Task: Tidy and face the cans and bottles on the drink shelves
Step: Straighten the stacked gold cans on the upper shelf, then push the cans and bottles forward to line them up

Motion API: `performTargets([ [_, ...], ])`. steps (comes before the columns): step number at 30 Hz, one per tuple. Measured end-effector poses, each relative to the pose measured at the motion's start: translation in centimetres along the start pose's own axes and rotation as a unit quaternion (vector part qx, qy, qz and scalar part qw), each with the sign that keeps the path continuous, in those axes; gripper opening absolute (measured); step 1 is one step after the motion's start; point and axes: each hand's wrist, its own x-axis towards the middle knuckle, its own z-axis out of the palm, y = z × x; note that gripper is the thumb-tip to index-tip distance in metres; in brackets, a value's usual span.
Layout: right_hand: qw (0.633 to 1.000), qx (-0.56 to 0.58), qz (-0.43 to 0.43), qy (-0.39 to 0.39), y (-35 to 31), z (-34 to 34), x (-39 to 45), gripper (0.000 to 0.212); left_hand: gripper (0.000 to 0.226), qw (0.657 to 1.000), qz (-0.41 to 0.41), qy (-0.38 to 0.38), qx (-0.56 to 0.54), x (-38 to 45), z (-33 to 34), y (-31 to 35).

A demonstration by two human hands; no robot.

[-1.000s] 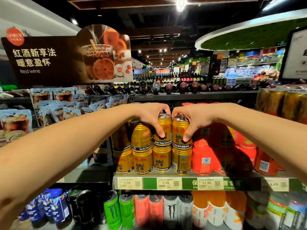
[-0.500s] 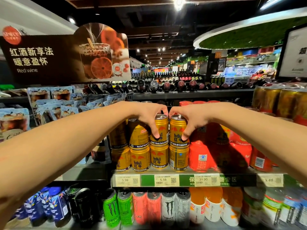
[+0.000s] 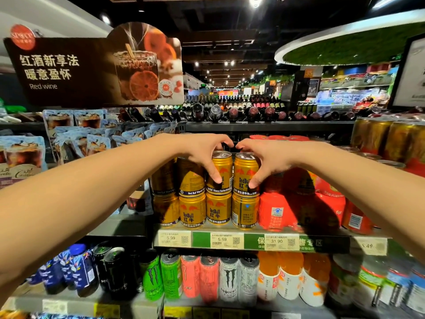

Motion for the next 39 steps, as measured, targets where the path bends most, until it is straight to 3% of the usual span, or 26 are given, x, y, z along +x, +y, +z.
performTargets([
  [9, 0.988, -0.009, -0.066, 0.136, -0.8, 0.3, -1.9, 0.105, 0.088, 0.978, 0.07, 0.189, -0.045, -3.5, 0.8, 0.7],
  [14, 0.964, 0.042, -0.119, 0.235, -2.2, 2.6, -4.4, 0.087, 0.07, 0.942, 0.112, 0.305, -0.081, -7.5, 2.4, 1.4],
  [22, 0.91, 0.147, -0.102, 0.374, -6.9, 13.0, -8.3, 0.06, 0.044, 0.866, 0.121, 0.421, -0.242, -17.0, 11.3, 2.1],
  [26, 0.894, 0.217, -0.041, 0.39, -8.5, 20.5, -10.3, 0.041, 0.037, 0.825, 0.039, 0.423, -0.373, -20.3, 19.7, 2.5],
  [30, 0.849, 0.36, 0.131, 0.364, -7.8, 28.2, -11.8, 0.031, 0.037, 0.78, -0.067, 0.388, -0.487, -19.9, 29.5, 1.9],
  [32, 0.822, 0.388, 0.205, 0.362, -6.7, 31.5, -12.0, 0.033, 0.042, 0.758, -0.131, 0.394, -0.504, -19.0, 33.5, 1.7],
  [35, 0.794, 0.431, 0.244, 0.353, -5.2, 34.5, -11.6, 0.032, 0.052, 0.733, -0.225, 0.402, -0.5, -16.6, 37.4, 1.5],
  [39, 0.791, 0.443, 0.28, 0.316, -3.0, 37.3, -10.0, 0.026, 0.044, 0.755, -0.287, 0.373, -0.456, -12.3, 40.5, 1.5],
])
